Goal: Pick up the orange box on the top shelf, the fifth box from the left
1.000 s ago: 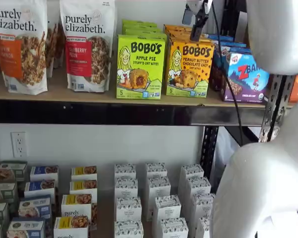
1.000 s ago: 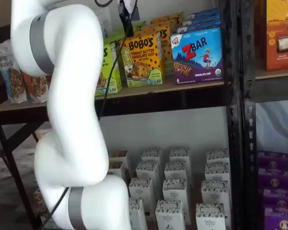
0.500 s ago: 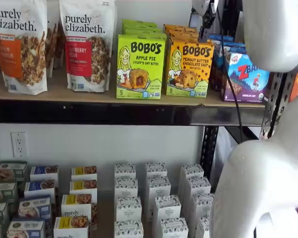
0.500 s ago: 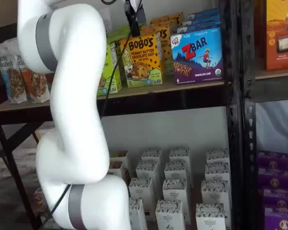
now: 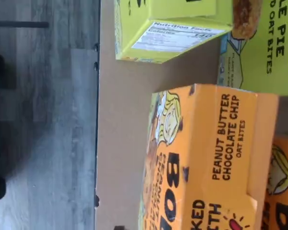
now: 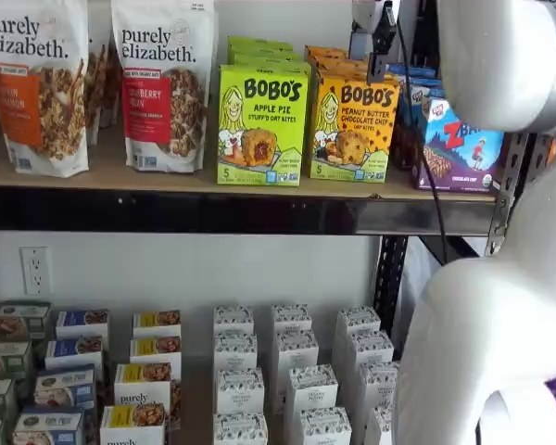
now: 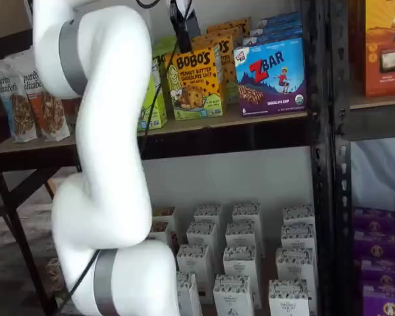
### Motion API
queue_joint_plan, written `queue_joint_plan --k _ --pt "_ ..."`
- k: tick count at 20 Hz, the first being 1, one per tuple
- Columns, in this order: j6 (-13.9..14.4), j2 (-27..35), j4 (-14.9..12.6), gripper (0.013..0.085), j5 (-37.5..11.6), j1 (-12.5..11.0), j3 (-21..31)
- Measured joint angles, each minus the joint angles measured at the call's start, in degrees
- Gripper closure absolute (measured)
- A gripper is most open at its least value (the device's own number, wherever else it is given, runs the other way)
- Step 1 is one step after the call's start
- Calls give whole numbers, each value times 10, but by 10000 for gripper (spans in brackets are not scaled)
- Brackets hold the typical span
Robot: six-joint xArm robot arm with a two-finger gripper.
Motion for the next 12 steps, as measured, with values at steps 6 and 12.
queue_joint_plan --k 6,12 --pt "-8 43 0 130 57 -7 -59" --pt "-11 72 0 130 94 -10 -92"
